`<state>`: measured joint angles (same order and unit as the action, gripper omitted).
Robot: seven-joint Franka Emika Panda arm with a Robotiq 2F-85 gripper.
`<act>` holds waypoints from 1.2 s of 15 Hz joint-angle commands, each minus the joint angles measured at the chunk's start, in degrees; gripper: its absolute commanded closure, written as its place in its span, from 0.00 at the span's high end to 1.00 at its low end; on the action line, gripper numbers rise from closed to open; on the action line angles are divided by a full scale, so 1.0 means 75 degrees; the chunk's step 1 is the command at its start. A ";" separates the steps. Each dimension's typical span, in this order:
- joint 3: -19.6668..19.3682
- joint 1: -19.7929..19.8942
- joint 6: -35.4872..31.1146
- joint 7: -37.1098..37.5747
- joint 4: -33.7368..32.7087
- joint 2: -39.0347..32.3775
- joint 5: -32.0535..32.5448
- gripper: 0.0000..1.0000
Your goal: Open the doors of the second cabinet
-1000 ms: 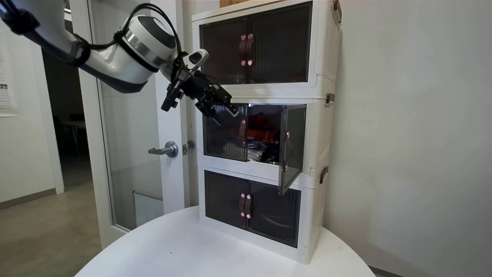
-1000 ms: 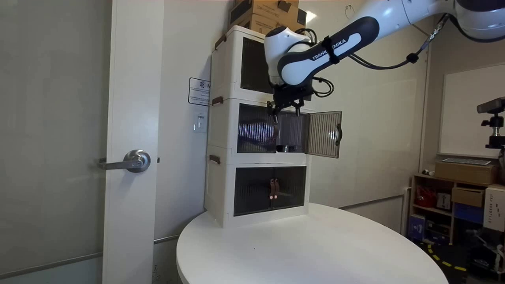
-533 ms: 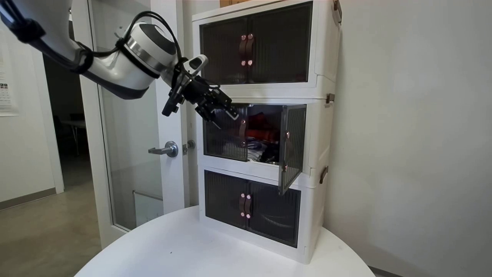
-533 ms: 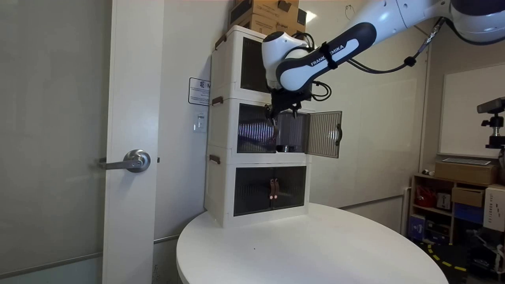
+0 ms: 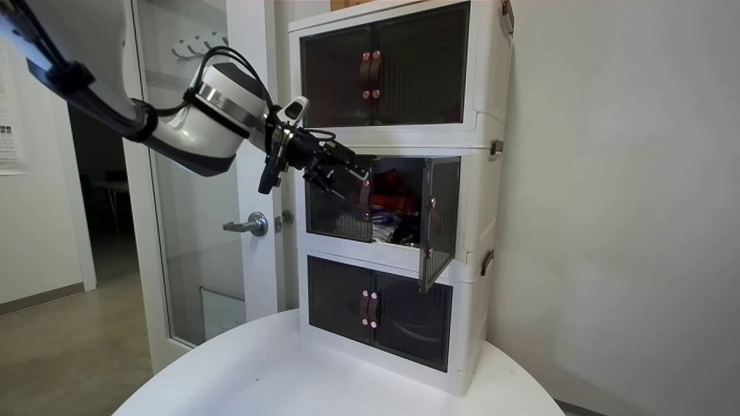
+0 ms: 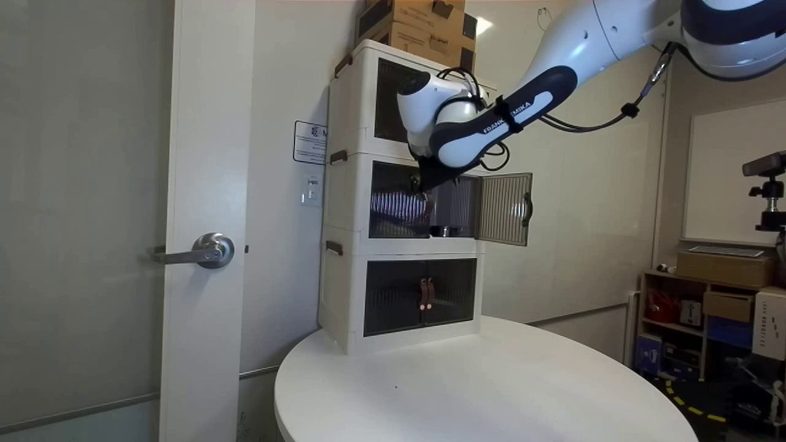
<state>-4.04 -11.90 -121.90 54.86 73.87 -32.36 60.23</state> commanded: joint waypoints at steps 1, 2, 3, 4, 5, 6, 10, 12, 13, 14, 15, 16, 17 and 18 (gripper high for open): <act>-0.0158 -0.0049 -0.0072 0.0435 -0.0530 -0.0520 0.0482 1.00; -0.0177 -0.0047 -0.0081 0.0606 -0.0627 -0.0630 0.0579 1.00; -0.0169 -0.0035 -0.0096 0.0683 -0.0714 -0.0720 0.0662 1.00; -0.0191 -0.0038 -0.0104 0.0832 -0.0827 -0.0822 0.0776 1.00; -0.0205 -0.0029 -0.0103 0.0953 -0.0903 -0.0891 0.0871 1.00; -0.0221 0.0004 -0.0147 0.1089 -0.0959 -0.0952 0.0966 1.00; -0.0267 0.0086 -0.0125 0.1424 -0.1189 -0.1099 0.1166 1.00; -0.0287 0.0112 -0.0072 0.1505 -0.1143 -0.1084 0.1157 1.00; -0.0293 0.0114 -0.0002 0.1524 -0.1131 -0.1081 0.1127 1.00; -0.0263 0.0137 0.0073 0.1445 -0.1029 -0.1025 0.1036 1.00; -0.0260 0.0138 0.0124 0.1430 -0.1002 -0.1014 0.1023 1.00; -0.0251 0.0127 0.0310 0.1377 -0.0894 -0.0957 0.0961 1.00; -0.0232 0.0111 0.0398 0.1344 -0.0889 -0.0943 0.0944 1.00; -0.0245 0.0099 0.0489 0.1368 -0.0778 -0.0885 0.0938 1.00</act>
<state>-5.50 -11.16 -121.01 64.74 67.65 -39.19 67.21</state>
